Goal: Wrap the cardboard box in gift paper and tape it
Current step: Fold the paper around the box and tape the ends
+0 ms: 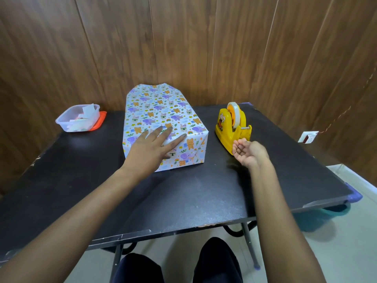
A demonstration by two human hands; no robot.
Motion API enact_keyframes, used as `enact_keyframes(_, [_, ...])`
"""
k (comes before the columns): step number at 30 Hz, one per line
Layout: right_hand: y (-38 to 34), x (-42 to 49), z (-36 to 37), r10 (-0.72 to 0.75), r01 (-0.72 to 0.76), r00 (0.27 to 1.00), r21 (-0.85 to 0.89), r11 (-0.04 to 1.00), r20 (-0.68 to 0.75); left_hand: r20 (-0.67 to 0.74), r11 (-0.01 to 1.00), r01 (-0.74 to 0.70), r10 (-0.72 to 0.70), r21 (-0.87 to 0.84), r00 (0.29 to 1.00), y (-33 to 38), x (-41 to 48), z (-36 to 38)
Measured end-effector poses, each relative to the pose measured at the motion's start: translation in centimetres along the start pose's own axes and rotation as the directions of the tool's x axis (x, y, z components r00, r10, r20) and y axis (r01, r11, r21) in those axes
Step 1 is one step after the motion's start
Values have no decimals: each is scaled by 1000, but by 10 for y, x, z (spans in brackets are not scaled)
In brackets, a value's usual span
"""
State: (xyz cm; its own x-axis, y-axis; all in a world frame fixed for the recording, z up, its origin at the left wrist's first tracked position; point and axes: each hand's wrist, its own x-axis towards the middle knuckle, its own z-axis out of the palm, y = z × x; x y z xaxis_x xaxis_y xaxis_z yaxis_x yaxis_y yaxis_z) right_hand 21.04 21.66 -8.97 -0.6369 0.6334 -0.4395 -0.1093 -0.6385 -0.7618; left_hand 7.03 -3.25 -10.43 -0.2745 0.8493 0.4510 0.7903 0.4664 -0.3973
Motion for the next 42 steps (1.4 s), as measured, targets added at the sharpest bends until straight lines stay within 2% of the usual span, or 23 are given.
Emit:
enact_keyframes(2, [14,-11,-1,-115,124,990,-107,987,84,13,1000,-8,7,17,1000,0,-1,-1])
enact_keyframes(4, [30,-26,8,-225,315,933,-336,887,281,34,998,-24,22,50,999,1,-1,-2])
enact_keyframes(6, [48,-33,23,-242,463,870,-541,702,430,55,996,-44,40,82,998,2,0,-2])
enact_keyframes(9, [65,-31,41,-277,560,828,-756,340,488,86,986,-82,70,145,994,3,1,-3])
enact_keyframes(10, [68,-29,43,-291,567,817,-786,247,498,90,983,-92,78,161,993,4,1,-4])
enact_keyframes(12, [73,-26,44,-328,576,795,-806,140,511,88,979,-104,90,174,992,4,1,-5])
enact_keyframes(17, [82,-26,42,-393,592,741,-806,0,545,53,975,-112,104,192,993,4,1,-5])
enact_keyframes(20, [84,-28,39,-430,613,719,-790,20,547,27,977,-109,106,184,994,5,1,-5])
enact_keyframes(23, [82,-33,37,-432,638,735,-749,177,523,18,979,-105,104,177,994,5,1,-6])
enact_keyframes(25, [82,-37,35,-403,633,754,-737,237,519,20,980,-107,105,171,994,6,1,-7])
enact_keyframes(29, [83,-31,35,-398,612,773,-747,261,494,28,980,-111,108,164,994,6,1,-7])
enact_keyframes(33, [80,-23,43,-396,595,780,-769,232,485,22,981,-107,104,162,994,5,1,-8])
enact_keyframes(37, [83,-16,49,-461,573,779,-782,245,426,9,980,-105,105,169,994,5,1,-6])
enact_keyframes(39, [87,-13,51,-499,558,781,-779,285,376,9,978,-109,109,177,994,5,1,-5])
enact_keyframes(42, [87,-11,53,-513,504,817,-759,412,264,23,979,-111,109,172,994,4,0,-4])
